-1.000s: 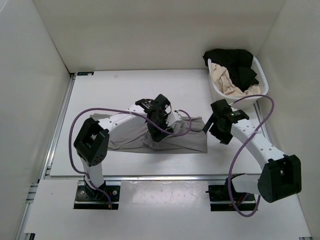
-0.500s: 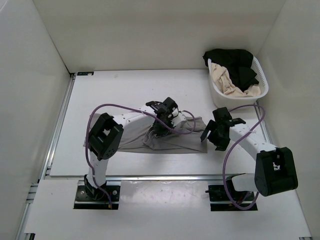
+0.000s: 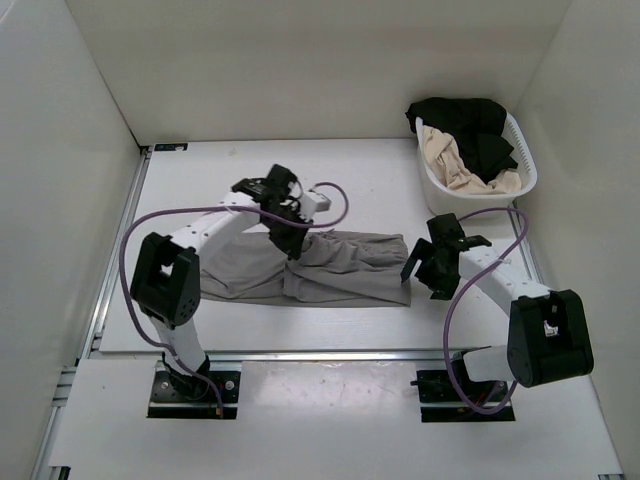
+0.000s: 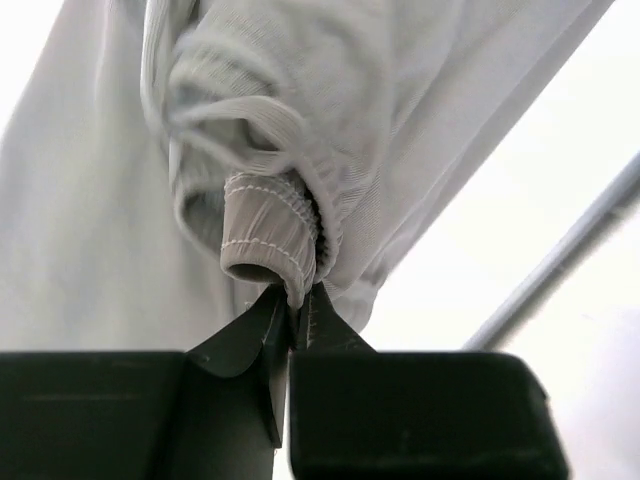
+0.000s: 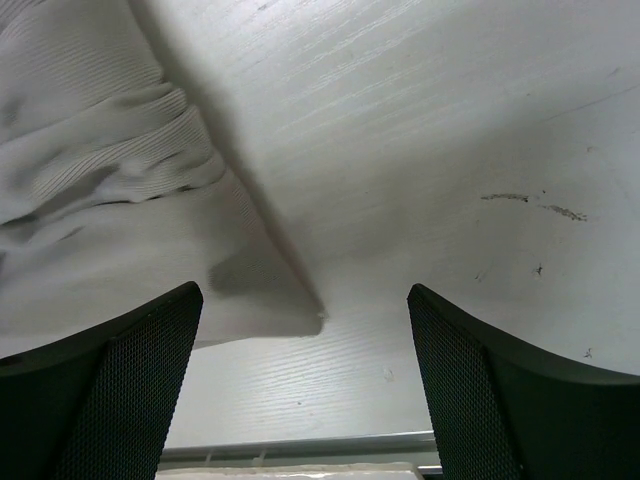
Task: Fold and stack the trousers
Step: Fold the trousers
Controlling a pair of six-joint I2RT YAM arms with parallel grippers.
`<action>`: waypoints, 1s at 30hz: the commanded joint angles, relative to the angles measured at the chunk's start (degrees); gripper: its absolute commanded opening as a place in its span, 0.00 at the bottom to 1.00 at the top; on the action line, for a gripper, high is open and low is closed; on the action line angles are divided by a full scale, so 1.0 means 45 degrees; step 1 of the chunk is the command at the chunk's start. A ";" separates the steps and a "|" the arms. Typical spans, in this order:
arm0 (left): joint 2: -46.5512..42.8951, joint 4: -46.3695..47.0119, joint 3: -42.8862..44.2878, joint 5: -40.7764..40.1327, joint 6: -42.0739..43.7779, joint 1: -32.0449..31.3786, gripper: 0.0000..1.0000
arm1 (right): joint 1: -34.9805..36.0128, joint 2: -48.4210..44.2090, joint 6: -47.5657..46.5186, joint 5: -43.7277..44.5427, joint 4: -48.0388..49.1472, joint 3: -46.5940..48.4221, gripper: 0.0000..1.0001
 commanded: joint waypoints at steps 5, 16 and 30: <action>-0.0286 -0.0825 -0.1067 0.4859 -0.0675 0.2463 0.14 | -0.0073 0.0220 -0.0511 -0.0096 -0.0174 0.0091 0.89; -0.0052 -0.0962 -0.2239 0.4004 -0.0910 0.2873 0.40 | -0.0073 0.0220 -0.1037 -0.0408 -0.0290 0.0737 0.89; -0.0428 -0.0281 0.0435 0.1665 0.1571 0.0925 1.00 | -0.0073 0.0474 -0.1625 -0.0700 -0.0703 0.2105 0.90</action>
